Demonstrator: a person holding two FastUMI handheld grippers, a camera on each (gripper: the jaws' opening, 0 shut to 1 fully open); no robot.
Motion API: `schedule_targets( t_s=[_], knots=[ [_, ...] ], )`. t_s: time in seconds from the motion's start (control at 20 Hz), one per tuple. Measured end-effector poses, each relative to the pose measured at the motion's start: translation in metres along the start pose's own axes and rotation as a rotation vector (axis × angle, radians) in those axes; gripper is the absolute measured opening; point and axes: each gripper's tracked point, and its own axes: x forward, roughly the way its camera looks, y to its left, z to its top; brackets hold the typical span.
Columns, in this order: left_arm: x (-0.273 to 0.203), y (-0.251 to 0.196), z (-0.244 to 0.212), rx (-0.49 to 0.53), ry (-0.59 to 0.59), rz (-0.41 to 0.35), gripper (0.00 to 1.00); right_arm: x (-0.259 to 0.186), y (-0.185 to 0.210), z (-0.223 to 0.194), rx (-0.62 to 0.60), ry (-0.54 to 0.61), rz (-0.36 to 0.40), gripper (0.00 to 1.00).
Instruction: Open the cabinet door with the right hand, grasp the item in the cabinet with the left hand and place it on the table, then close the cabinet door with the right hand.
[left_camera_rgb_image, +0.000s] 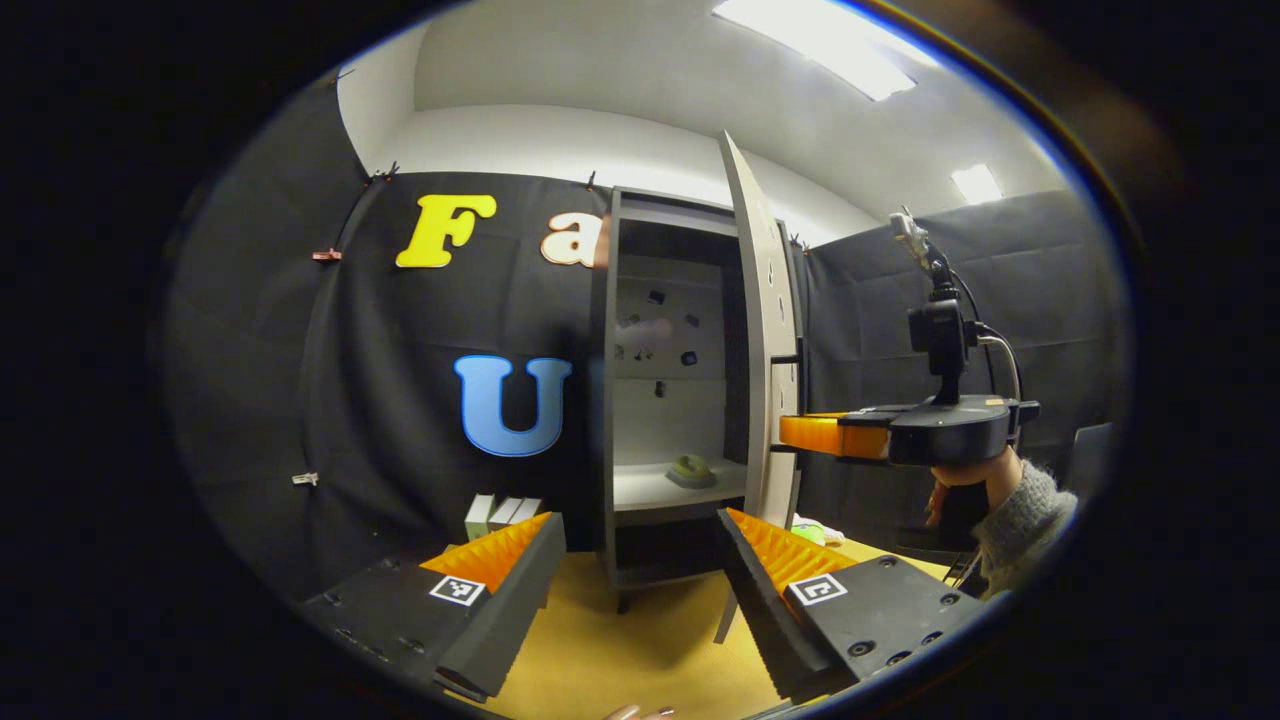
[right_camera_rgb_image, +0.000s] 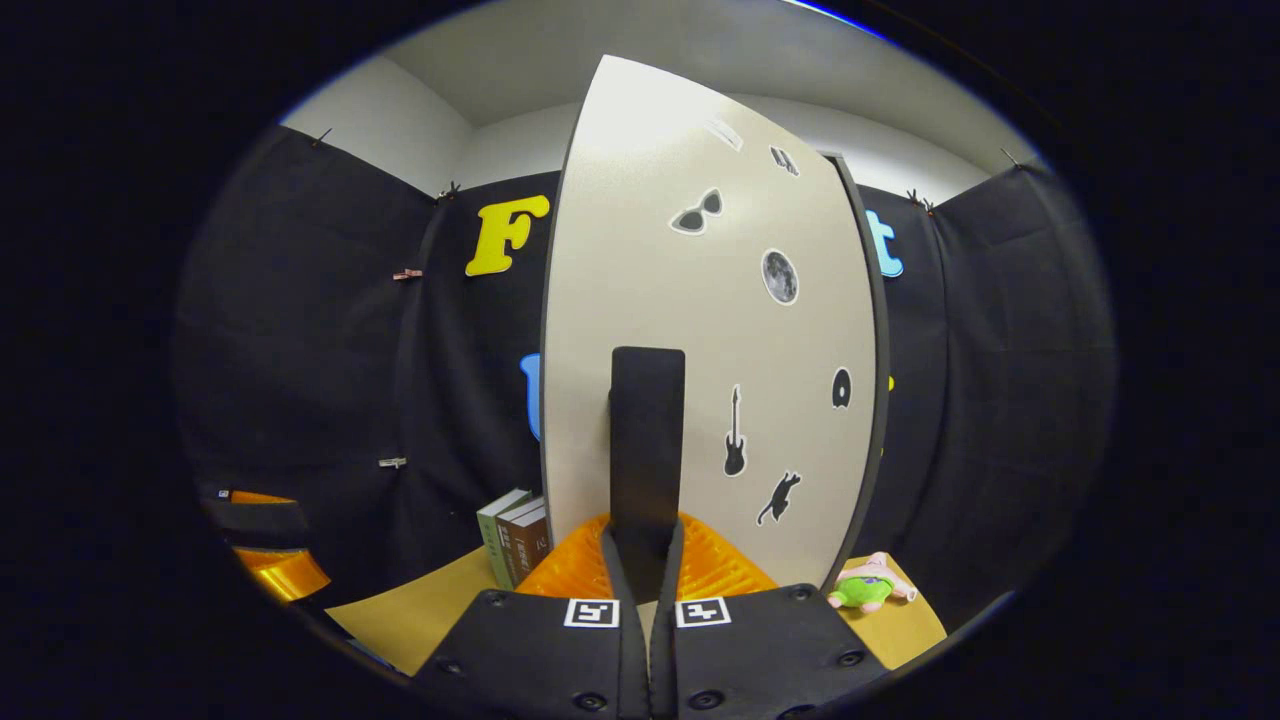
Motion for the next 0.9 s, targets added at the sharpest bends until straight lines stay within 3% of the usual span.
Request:
schedule_targets(
  t_s=[0.45,0.9],
  knots=[
    [0.023,-0.055,-0.002,-0.001,0.01,-0.139,0.94,-0.039,-0.056,0.003,-0.006,0.011,-0.086,0.05],
    [0.072,-0.123,0.003,0.005,-0.008,-0.212,0.94,-0.061,-0.117,0.002,-0.005,0.012,-0.114,0.05]
  ],
)
